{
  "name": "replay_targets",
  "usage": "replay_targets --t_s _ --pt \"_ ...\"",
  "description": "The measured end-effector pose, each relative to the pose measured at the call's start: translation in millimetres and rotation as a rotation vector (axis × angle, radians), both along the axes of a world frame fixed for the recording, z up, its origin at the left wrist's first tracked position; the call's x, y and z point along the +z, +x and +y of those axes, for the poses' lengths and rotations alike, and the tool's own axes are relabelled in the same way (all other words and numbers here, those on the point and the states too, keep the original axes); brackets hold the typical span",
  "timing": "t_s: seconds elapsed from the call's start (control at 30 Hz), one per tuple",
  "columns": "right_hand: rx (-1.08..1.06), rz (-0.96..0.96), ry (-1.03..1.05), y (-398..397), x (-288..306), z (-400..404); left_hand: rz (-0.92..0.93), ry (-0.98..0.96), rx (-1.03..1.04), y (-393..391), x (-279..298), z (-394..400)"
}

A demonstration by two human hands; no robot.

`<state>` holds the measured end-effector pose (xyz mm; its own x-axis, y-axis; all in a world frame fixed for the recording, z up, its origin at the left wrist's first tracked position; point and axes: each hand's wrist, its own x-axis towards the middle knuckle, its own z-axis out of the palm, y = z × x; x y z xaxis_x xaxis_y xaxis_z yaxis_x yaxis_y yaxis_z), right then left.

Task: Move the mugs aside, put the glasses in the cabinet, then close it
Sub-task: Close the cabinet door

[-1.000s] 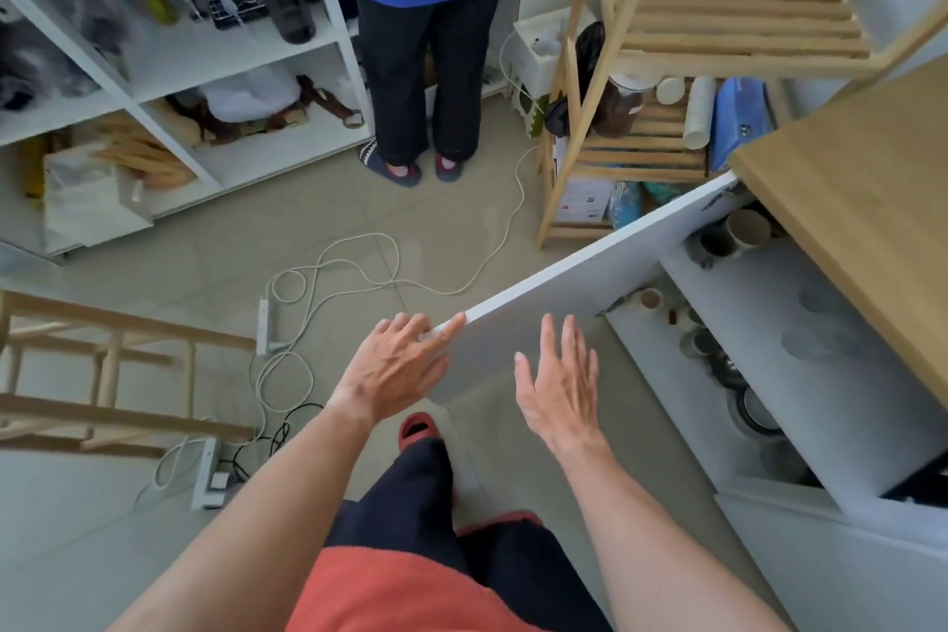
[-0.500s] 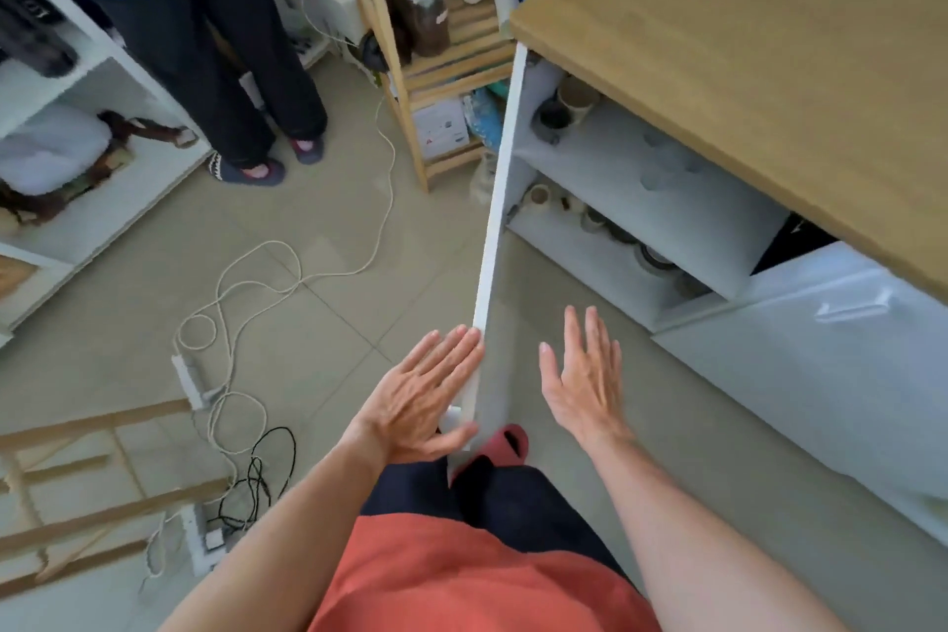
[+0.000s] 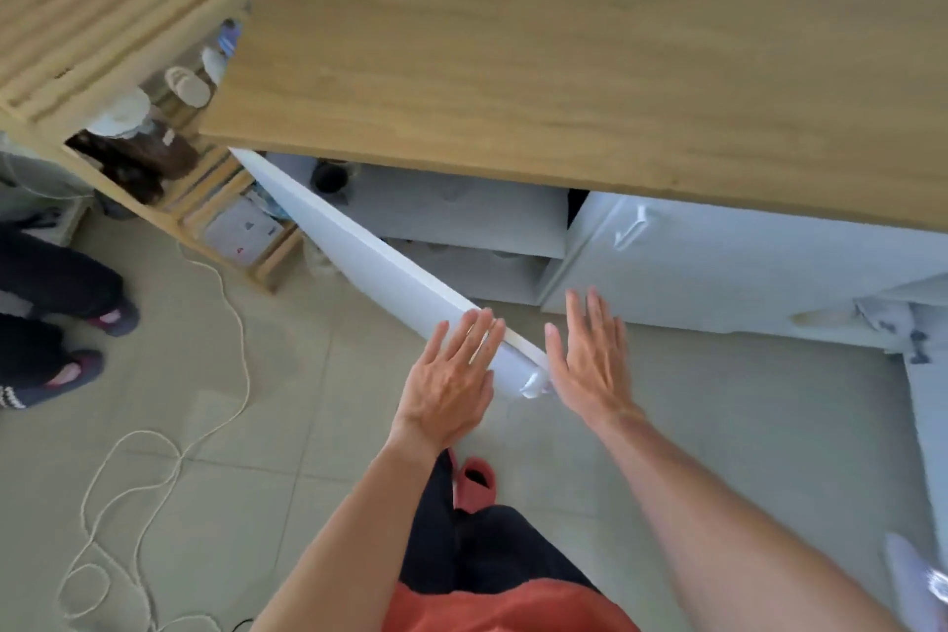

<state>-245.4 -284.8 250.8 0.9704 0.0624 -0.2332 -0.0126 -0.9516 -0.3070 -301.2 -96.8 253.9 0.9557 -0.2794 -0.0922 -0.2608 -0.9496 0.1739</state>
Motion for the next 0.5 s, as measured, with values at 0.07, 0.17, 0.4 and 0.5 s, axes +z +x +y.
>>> replay_targets --t_s 0.07,0.17,0.4,0.5 --pt "-0.036 -0.029 -0.016 8.8 3.3 -5.6 0.011 0.004 0.027 25.5 1.4 -14.5" --pt "-0.071 -0.026 -0.054 21.7 4.0 -11.7 0.04 0.01 0.078 62.5 2.8 -35.0" --pt "-0.164 -0.018 -0.08 73.9 -2.4 -18.3 0.087 -0.051 0.192 128.8 -3.0 -65.9" --pt "-0.185 -0.024 -0.099 94.3 -2.7 -15.7 0.074 -0.059 0.176 144.9 -3.9 -66.8"
